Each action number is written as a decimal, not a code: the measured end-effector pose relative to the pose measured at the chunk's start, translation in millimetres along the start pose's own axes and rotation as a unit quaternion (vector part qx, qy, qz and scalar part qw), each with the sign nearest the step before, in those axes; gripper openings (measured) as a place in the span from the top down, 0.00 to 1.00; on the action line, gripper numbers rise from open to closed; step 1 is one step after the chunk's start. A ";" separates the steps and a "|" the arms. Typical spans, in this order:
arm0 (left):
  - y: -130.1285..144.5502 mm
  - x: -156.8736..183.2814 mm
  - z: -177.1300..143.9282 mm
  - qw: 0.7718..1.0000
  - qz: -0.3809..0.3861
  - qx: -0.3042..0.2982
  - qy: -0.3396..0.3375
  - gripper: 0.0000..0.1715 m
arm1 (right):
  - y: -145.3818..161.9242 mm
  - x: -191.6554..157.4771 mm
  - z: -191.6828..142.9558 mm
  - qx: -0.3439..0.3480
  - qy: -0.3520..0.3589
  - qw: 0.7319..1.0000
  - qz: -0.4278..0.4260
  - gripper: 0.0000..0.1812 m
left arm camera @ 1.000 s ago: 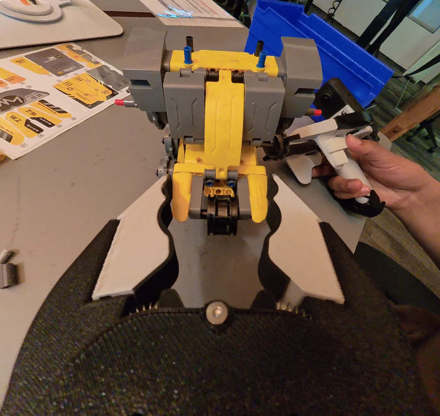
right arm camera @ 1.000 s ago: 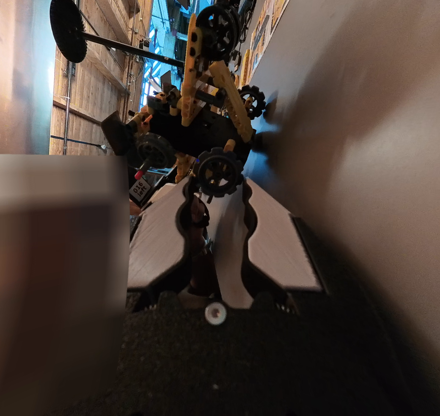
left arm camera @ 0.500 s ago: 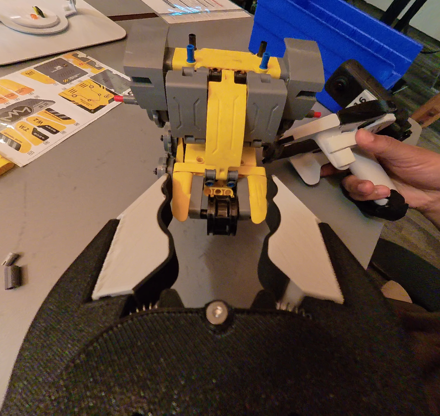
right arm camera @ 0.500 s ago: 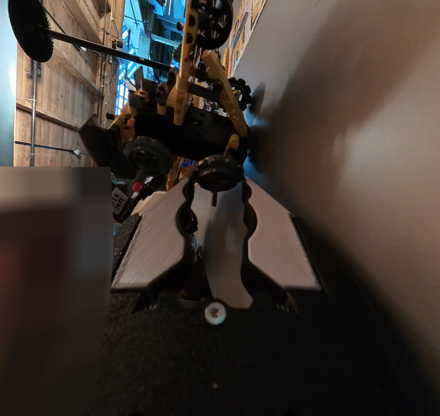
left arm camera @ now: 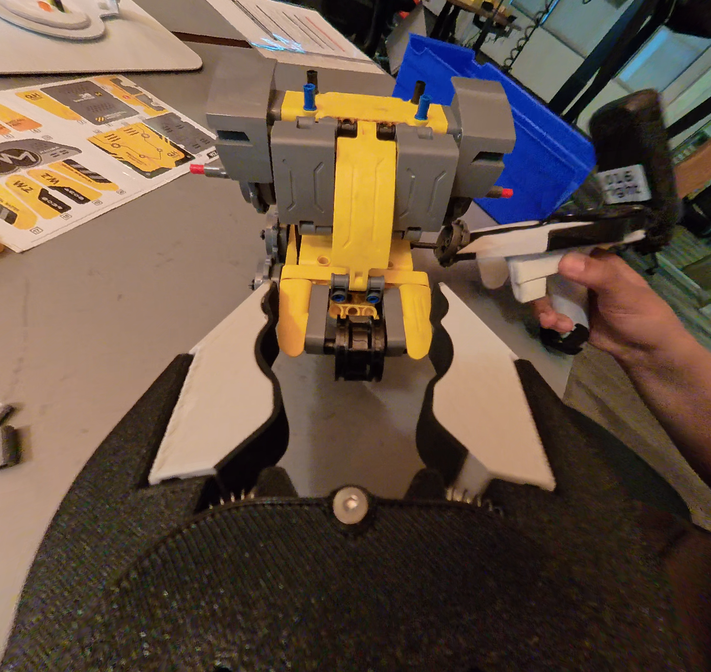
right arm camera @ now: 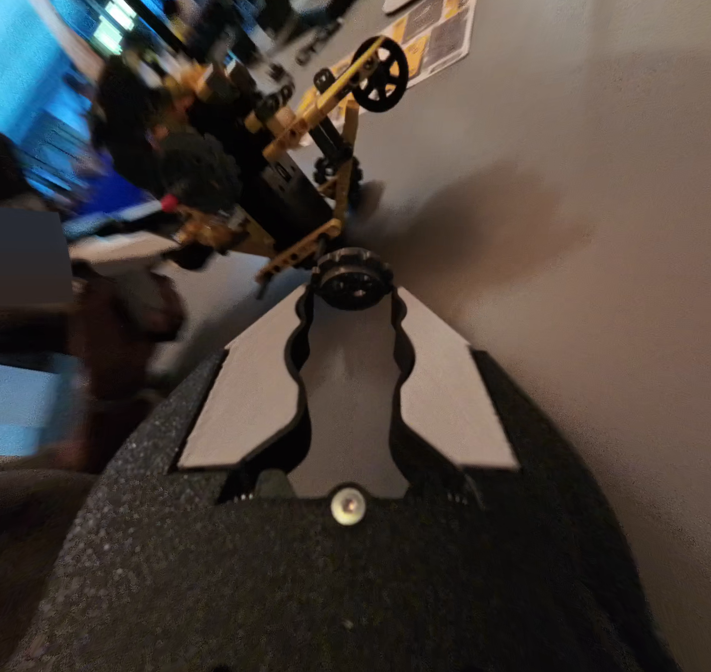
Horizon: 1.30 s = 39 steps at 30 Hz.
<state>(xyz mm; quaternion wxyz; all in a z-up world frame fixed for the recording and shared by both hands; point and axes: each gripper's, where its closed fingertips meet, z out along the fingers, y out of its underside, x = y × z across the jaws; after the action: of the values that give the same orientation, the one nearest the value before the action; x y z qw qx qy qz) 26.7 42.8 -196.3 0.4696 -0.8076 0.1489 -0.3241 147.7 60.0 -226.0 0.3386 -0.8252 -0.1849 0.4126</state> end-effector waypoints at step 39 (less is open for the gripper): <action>-8.4 -8.3 -1.2 0.999 -0.036 0.018 0.033 0.54 | -17.6 -17.4 13.0 -0.183 0.127 0.788 -0.573 0.78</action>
<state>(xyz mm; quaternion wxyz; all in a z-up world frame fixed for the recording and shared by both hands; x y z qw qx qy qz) 19.1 50.8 -191.9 0.4667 -0.7927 0.1299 -0.3700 126.4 67.5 -209.4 0.3763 -0.6589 -0.6512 -0.0077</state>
